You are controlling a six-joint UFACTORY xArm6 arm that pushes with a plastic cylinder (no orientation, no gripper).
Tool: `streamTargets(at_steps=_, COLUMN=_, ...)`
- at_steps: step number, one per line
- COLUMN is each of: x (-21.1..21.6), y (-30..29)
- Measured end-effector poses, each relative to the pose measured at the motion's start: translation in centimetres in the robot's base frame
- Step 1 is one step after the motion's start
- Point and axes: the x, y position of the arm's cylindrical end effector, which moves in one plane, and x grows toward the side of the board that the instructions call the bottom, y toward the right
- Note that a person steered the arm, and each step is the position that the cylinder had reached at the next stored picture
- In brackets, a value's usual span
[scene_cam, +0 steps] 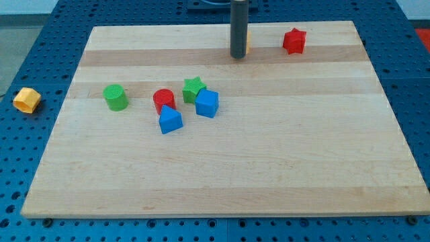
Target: Move the green star towards the top center
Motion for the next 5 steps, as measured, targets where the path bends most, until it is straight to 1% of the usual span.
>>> streamTargets(at_steps=1, x=0.8, y=-0.1)
streamTargets(at_steps=2, x=9.6, y=0.2)
streamTargets(at_steps=3, x=14.8, y=-5.0)
streamTargets(at_steps=4, x=13.7, y=-11.0)
streamTargets(at_steps=5, x=11.9, y=-10.1)
